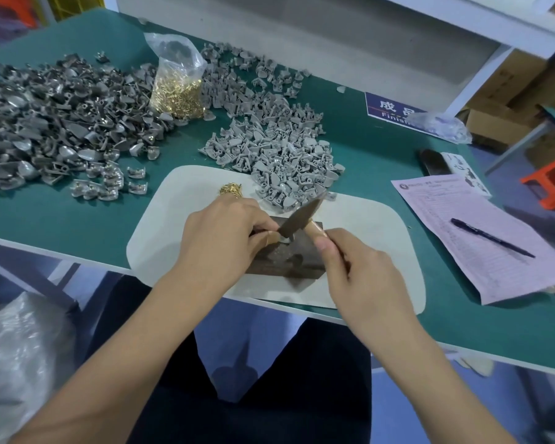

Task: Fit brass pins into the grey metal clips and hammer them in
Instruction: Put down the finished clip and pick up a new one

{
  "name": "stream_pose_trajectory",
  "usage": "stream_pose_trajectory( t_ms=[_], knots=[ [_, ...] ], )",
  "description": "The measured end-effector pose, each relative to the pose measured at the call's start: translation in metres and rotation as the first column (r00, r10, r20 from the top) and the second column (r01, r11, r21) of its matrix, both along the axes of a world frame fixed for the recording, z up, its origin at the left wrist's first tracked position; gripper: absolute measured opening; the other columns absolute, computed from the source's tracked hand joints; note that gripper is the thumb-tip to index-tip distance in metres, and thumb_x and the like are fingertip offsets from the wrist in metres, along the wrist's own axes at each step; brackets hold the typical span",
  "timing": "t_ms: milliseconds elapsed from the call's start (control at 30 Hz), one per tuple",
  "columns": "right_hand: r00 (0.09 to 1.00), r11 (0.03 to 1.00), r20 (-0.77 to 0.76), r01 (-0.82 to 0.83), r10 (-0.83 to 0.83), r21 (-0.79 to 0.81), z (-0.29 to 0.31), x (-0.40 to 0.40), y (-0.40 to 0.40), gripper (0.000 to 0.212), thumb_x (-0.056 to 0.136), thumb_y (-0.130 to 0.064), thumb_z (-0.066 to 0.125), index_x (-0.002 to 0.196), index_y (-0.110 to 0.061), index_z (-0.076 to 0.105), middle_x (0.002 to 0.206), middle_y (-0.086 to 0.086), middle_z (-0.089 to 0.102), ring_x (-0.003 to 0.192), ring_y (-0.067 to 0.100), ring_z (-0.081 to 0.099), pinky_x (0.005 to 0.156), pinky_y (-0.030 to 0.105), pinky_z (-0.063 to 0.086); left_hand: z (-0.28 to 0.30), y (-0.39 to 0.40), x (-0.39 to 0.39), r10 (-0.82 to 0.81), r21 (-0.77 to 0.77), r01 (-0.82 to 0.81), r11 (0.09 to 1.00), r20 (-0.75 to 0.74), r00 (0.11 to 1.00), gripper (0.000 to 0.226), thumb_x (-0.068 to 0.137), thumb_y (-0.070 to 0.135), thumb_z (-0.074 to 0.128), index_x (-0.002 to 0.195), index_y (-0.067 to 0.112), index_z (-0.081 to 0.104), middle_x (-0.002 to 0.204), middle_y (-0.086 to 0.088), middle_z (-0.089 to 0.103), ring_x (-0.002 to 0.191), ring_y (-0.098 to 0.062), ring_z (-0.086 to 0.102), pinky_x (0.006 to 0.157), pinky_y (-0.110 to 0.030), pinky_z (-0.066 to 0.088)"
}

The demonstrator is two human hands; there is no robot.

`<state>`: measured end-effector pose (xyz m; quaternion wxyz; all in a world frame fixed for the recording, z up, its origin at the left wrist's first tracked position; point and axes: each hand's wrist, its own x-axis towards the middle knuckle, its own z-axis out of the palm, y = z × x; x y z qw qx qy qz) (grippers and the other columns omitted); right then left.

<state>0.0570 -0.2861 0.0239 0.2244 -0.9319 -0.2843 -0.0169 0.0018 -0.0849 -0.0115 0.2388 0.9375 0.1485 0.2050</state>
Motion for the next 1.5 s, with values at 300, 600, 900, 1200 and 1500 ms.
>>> stream_pose_trajectory(
  t_ms=[300, 600, 900, 1200, 1500],
  knots=[
    [0.998, 1.0, -0.062, 0.018, -0.017, 0.019, -0.004, 0.008, -0.005, 0.041, 0.097, -0.067, 0.029, 0.104, -0.038, 0.058, 0.065, -0.013, 0.057, 0.068, 0.024, 0.054, 0.062, 0.04, 0.05, -0.001, 0.0, -0.001, 0.006, 0.004, -0.006, 1.0, 0.001, 1.0, 0.005, 0.084, 0.046, 0.077, 0.087, 0.048, 0.073, 0.081, 0.022, 0.062, 0.089, -0.004, 0.051, 0.057, -0.022, 0.037],
    [0.926, 0.925, 0.149, 0.364, -0.346, -0.114, -0.02, 0.035, -0.017, 0.036, 0.109, -0.04, 0.032, 0.13, -0.03, 0.059, 0.103, 0.006, 0.059, 0.088, 0.037, 0.058, 0.067, 0.037, 0.034, -0.004, 0.0, -0.001, 0.004, -0.027, -0.004, 1.0, 0.006, 1.0, 0.005, 0.085, 0.048, 0.074, 0.088, 0.044, 0.074, 0.082, 0.02, 0.063, 0.09, -0.004, 0.051, 0.064, -0.029, 0.046],
    [0.951, 0.965, 0.166, 0.261, -0.261, 0.019, -0.016, 0.043, 0.019, 0.013, 0.099, -0.036, 0.063, 0.101, -0.024, 0.067, 0.102, -0.001, 0.066, 0.105, 0.028, 0.048, 0.087, 0.039, 0.033, -0.01, 0.008, -0.001, -0.053, -0.171, 0.056, 0.984, 0.021, 0.998, 0.003, 0.086, 0.045, 0.072, 0.087, 0.043, 0.071, 0.082, 0.02, 0.062, 0.09, -0.001, 0.049, 0.066, -0.028, 0.046],
    [0.968, 0.968, 0.133, -0.226, 0.211, 0.113, -0.021, 0.02, 0.12, 0.032, 0.099, -0.043, 0.06, 0.072, -0.027, 0.055, 0.072, -0.01, 0.054, 0.081, 0.024, 0.052, 0.074, 0.037, 0.036, -0.023, 0.051, -0.031, 0.21, -0.192, -0.193, 0.962, 0.074, 0.975, 0.002, 0.088, 0.044, 0.066, 0.088, 0.042, 0.064, 0.086, 0.023, 0.062, 0.081, 0.013, 0.049, 0.057, -0.02, 0.034],
    [0.875, 0.874, 0.014, -0.485, 0.484, 0.036, -0.038, 0.0, 0.202, 0.018, 0.093, -0.031, 0.069, 0.111, -0.029, 0.07, 0.087, -0.01, 0.071, 0.098, 0.019, 0.054, 0.083, 0.035, 0.043, -0.037, 0.103, -0.07, 0.405, -0.162, -0.409, 0.898, -0.061, 0.912, 0.006, 0.089, 0.041, 0.064, 0.093, 0.036, 0.065, 0.091, 0.018, 0.064, 0.083, -0.005, 0.056, 0.06, -0.026, 0.037]
  ],
)
